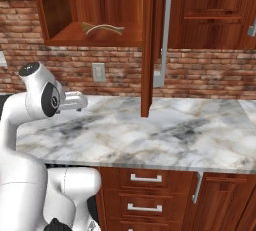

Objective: Organize the utensils by type. Pick up the wooden spoons from the counter and place them in the open cabinet. Then pick up the metallic utensils from the counter and place them in the open drawer.

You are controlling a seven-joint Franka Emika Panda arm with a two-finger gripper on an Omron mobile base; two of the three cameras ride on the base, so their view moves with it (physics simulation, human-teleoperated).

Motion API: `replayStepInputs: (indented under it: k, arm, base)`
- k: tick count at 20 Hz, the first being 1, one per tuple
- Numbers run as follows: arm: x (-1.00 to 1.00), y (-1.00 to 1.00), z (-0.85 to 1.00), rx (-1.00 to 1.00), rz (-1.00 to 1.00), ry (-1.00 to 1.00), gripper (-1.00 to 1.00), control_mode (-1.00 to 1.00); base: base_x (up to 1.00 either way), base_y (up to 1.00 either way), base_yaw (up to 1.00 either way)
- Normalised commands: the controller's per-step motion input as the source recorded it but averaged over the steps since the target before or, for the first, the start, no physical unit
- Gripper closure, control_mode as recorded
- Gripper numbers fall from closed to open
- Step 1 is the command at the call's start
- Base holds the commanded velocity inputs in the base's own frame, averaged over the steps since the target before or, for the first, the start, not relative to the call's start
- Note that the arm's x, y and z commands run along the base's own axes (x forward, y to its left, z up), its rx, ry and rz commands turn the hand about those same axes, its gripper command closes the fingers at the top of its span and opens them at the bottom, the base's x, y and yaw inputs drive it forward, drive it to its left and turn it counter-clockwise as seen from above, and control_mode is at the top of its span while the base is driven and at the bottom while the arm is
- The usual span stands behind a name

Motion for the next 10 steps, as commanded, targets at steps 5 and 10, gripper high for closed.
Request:
replayStepInputs:
  k: [5,10]
  arm:
    - [-0.61,-0.39,-0.36,0.04,0.0,-0.03,-1.0,-1.0]
    - [-0.65,-0.29,-0.19,0.1,0.0,-0.16,-1.0,-1.0]
  base:
    - [0.0,0.0,0.0]
    - [0.0,0.0,0.0]
